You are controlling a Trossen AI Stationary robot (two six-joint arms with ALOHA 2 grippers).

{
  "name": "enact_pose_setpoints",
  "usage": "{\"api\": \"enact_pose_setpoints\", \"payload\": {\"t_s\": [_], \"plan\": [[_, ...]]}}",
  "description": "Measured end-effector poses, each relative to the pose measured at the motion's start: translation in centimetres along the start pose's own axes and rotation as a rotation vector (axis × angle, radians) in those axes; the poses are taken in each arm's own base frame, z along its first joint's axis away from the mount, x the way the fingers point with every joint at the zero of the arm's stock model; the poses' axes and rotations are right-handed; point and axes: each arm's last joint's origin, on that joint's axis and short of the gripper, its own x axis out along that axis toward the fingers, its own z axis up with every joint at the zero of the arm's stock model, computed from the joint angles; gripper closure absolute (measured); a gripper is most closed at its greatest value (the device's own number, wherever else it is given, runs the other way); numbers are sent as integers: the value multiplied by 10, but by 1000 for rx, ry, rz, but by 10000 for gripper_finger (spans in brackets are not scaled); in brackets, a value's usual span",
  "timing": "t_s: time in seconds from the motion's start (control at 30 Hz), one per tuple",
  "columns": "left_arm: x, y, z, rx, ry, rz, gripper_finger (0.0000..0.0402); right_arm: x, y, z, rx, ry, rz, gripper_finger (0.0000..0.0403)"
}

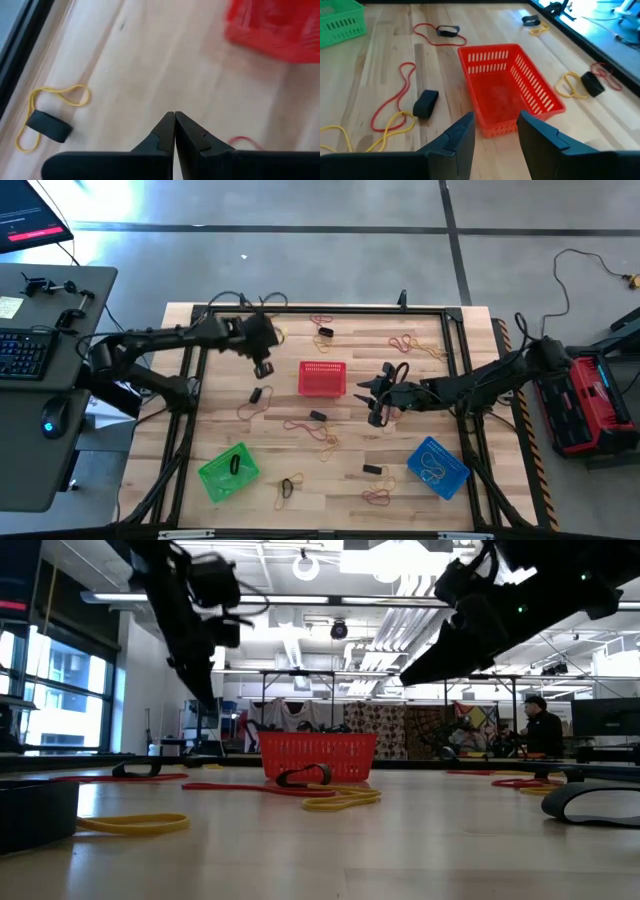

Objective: Sort rubber bands into baskets
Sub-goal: Put the yellow rubber band into the blue bin

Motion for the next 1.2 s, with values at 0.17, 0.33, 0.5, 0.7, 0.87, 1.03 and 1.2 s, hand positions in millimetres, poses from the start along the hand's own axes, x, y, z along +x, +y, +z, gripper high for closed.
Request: {"api": "enact_pose_setpoints", "payload": {"t_s": [0.17, 0.33, 0.5, 0.7, 0.87, 1.03, 1.2], "plan": [[18, 34, 5, -27, 63, 5, 399, 4, -1, -1, 1, 1, 30, 265], [31, 57, 20, -3, 106, 15, 391, 4, -1, -1, 1, 1, 33, 265], [54, 70, 26, 22, 223, -7, 360, 4, 0, -1, 2, 1, 37, 265], [77, 74, 27, 75, 306, 7, 318, 4, 0, -1, 7, 2, 41, 265], [81, 78, 31, 98, 263, 34, 300, 4, 0, -1, 7, 2, 40, 265], [82, 90, 30, 78, 239, 52, 298, 4, 0, -1, 7, 2, 40, 265], [80, 102, 22, 8, 268, 62, 298, 4, 0, -1, 6, 2, 40, 265]]}}
